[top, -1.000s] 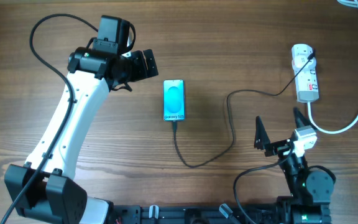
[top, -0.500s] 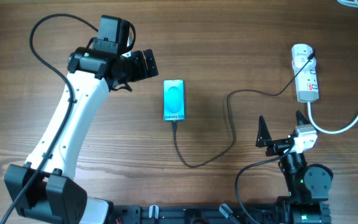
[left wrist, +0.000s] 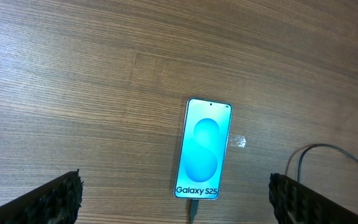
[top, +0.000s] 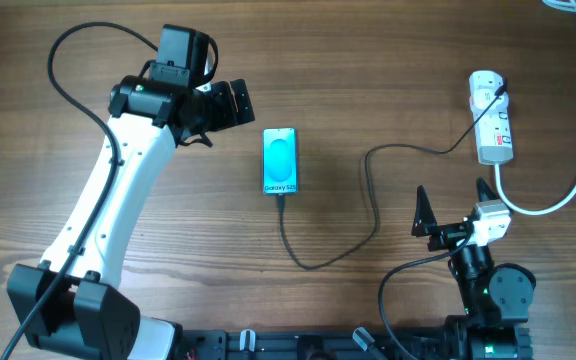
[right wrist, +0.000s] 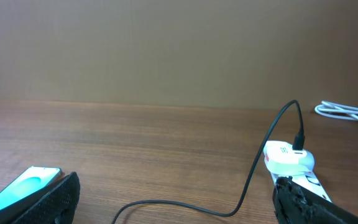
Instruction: Plug charger to phone and switch on socket
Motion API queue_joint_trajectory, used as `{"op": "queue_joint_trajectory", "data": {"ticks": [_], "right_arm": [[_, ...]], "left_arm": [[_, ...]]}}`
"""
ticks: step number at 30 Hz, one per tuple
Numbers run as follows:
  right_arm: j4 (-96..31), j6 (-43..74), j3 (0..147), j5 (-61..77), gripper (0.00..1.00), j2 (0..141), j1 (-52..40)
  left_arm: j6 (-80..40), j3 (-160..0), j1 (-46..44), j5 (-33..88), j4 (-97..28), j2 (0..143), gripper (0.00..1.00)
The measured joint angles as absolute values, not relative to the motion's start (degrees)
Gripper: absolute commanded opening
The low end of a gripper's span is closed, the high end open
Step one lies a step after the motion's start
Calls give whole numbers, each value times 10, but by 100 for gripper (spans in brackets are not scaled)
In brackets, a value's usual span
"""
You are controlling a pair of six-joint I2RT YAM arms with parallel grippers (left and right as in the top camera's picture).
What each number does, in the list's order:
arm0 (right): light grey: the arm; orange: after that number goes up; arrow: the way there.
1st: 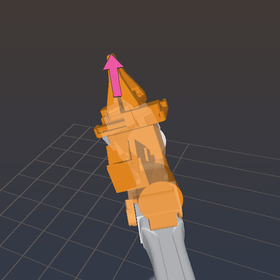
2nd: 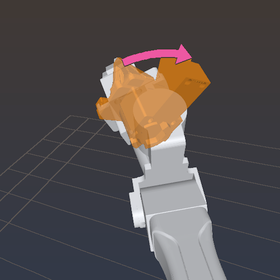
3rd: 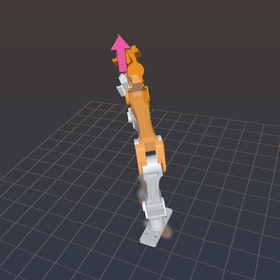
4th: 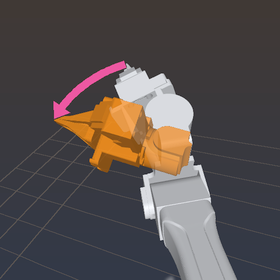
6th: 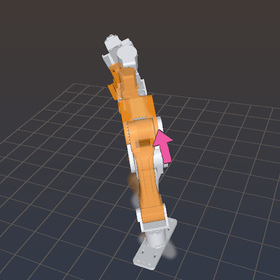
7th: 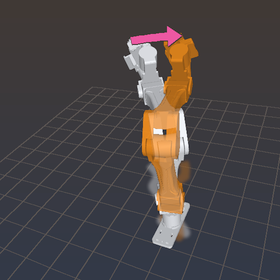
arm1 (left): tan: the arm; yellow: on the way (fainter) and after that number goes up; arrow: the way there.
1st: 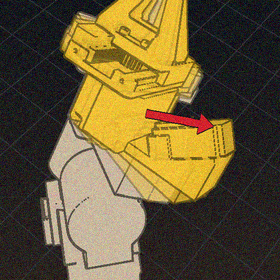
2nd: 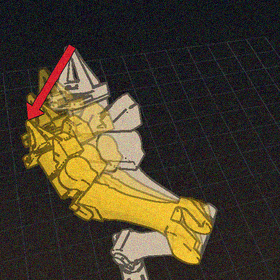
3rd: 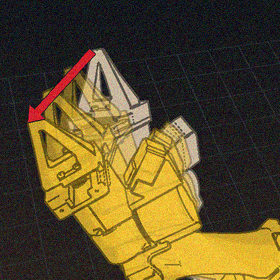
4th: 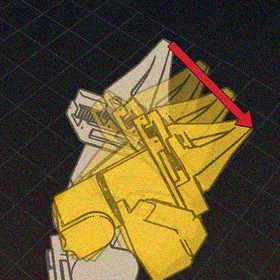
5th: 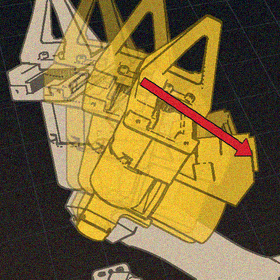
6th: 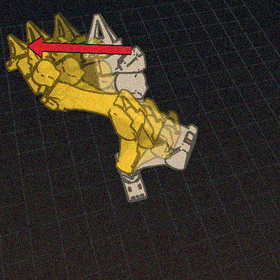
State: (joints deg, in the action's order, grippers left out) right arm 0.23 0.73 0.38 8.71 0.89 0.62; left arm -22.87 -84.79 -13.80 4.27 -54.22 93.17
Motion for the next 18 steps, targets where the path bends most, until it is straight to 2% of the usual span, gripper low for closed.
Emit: {"op": "queue_joint_trajectory", "data": {"ticks": [15,18], "right_arm": [[2,7,4,87,100,9,6],[3,7,4,87,100,9,6]], "left_arm": [[-229,-848,-138,28,-542,932,100],[-229,-847,-138,2,-581,930,100]]}}
